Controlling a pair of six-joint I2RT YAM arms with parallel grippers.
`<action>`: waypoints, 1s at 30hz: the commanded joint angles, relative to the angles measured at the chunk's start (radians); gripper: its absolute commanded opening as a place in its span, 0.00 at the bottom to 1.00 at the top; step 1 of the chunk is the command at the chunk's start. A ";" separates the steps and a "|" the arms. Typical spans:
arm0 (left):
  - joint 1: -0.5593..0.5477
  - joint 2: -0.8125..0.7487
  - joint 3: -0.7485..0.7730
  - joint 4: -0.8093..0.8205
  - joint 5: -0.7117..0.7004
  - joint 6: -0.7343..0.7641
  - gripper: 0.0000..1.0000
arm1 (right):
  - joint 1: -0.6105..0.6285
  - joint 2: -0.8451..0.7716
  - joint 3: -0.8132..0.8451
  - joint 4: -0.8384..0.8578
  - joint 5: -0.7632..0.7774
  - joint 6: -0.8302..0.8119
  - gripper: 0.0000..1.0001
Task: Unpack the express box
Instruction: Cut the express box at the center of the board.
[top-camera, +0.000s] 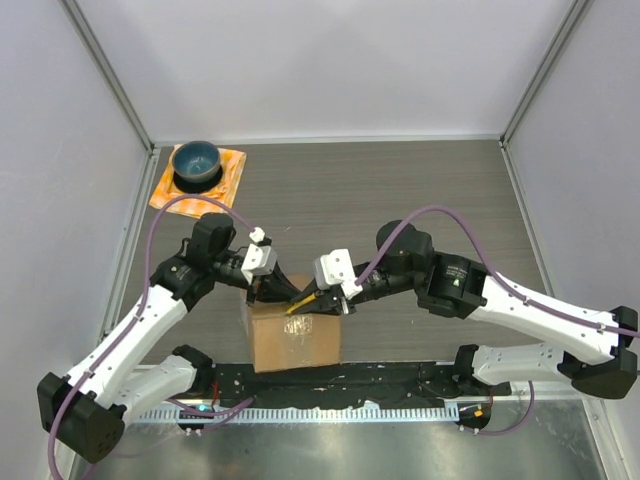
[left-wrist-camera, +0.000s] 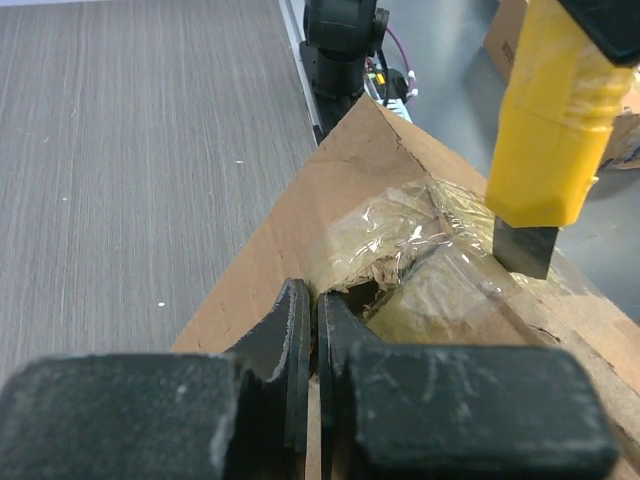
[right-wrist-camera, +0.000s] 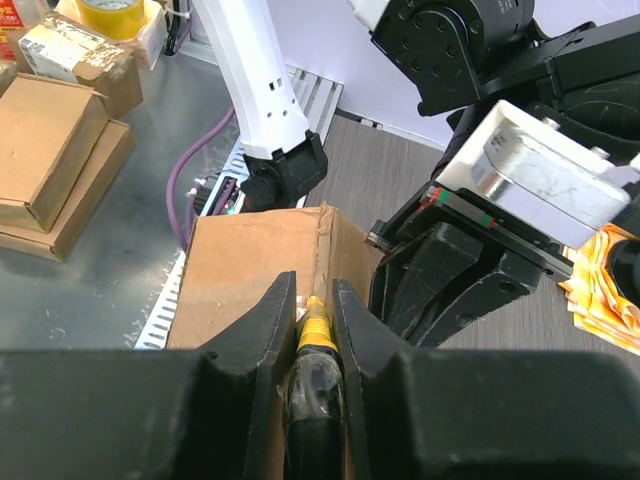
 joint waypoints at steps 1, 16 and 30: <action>0.026 0.016 -0.026 0.101 0.056 -0.134 0.00 | 0.021 0.089 -0.050 -0.276 0.209 -0.038 0.01; 0.080 0.044 -0.058 0.279 0.145 -0.310 0.00 | 0.070 0.081 -0.067 -0.307 0.284 -0.028 0.01; 0.080 0.016 -0.081 0.390 0.237 -0.413 0.00 | 0.075 -0.032 -0.081 -0.331 0.323 0.013 0.01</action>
